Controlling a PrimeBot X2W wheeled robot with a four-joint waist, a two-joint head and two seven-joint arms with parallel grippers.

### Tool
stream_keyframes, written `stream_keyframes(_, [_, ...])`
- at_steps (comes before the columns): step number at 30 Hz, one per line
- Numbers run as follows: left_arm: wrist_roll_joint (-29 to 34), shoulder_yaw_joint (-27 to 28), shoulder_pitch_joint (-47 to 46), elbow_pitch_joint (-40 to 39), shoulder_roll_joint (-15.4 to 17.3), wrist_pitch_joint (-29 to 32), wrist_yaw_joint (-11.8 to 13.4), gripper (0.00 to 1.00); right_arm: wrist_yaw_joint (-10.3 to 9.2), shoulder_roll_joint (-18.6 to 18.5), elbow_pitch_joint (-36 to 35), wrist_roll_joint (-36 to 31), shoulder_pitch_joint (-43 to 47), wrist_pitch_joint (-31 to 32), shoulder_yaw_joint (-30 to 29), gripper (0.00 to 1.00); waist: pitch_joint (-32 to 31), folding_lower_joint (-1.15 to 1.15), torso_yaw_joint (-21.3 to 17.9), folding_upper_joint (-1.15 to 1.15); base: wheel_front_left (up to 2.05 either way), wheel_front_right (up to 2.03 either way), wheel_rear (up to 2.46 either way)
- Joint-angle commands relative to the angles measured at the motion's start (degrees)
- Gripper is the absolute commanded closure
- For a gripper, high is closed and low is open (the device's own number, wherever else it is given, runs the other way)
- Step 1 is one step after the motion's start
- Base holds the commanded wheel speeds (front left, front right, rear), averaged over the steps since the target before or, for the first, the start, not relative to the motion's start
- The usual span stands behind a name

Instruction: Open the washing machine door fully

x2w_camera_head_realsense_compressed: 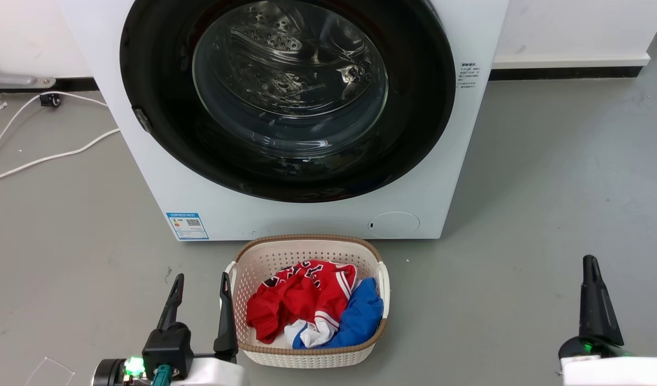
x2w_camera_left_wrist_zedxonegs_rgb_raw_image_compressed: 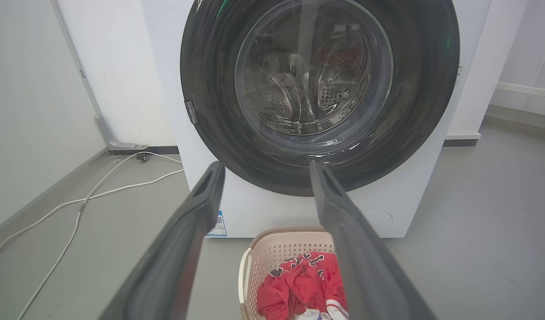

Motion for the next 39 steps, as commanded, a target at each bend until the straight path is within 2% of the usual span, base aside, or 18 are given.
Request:
stream_keyframes(1, [-0.3, -0.1, 0.3, 0.1, -0.1, -0.2, -0.2, 0.0, 0.0, 0.0, 0.5, 6.6, -0.8, -0.1, 0.3, 1.0, 0.0, 0.0, 0.0, 0.0, 0.0, 0.0, 0.0])
stream_keyframes(4, [-0.4, -0.2, 0.3, 0.2, -0.1, -0.2, -0.1, 0.0, 0.01, 0.0, 1.9, 18.6, -1.1, -0.1, 1.8, 1.0, -0.1, 0.0, 0.1, 0.0, 0.0, 0.0, 0.0])
stream_keyframes(5, [-0.4, -0.2, 0.3, 0.2, -0.1, -0.2, -0.1, 0.0, 0.01, 0.0, 1.9, 18.6, -1.1, -0.1, 1.8, 1.0, -0.1, 0.0, 0.1, 0.0, 0.0, 0.0, 0.0])
stream_keyframes(12, [-0.8, -0.2, 0.5, 0.3, -0.1, -0.2, 0.1, 0.0, 0.01, 0.0, 2.3, 40.6, -1.1, -0.1, 6.1, 1.0, -0.2, 0.0, 0.1, 0.0, 0.0, 0.0, 0.0])
stream_keyframes(15, [-1.0, -0.2, 0.6, 0.2, -0.1, -0.2, 0.2, 0.0, 0.0, 0.0, 1.2, 48.0, -0.7, 0.2, 7.5, 1.0, -0.2, 0.0, 0.1, 0.0, 0.0, 0.0, 0.0])
stream_keyframes(18, [-0.9, -0.2, 0.7, 0.2, -0.1, -0.2, 0.3, 0.0, 0.01, -0.1, 0.0, 52.5, 0.0, 2.8, 6.9, 1.0, -0.2, 0.0, 0.0, 0.0, 0.0, 0.0, 0.0])
stream_keyframes(24, [-1.1, -0.1, 0.6, 0.1, -0.1, -0.2, 0.3, 0.0, 0.01, -0.7, -1.8, 56.8, 1.1, 10.4, 4.3, 1.0, 0.0, 0.0, 0.0, 0.0, 0.0, 0.0, 0.0])
stream_keyframes(28, [-1.1, -0.1, 0.6, 0.0, -0.1, -0.2, 0.4, 0.0, 0.01, -0.6, -2.2, 56.5, 1.4, 14.2, 2.6, 1.0, 0.1, 0.0, 0.0, 0.0, 0.0, 0.0, 0.0])
stream_keyframes(39, [-1.0, -0.2, 0.3, 0.0, -0.1, -0.2, 0.7, 0.0, 0.01, -0.1, -0.2, 54.2, -1.3, 15.2, 0.1, 1.0, 0.8, 0.0, 0.1, 0.0, 0.0, 0.0, 0.0])
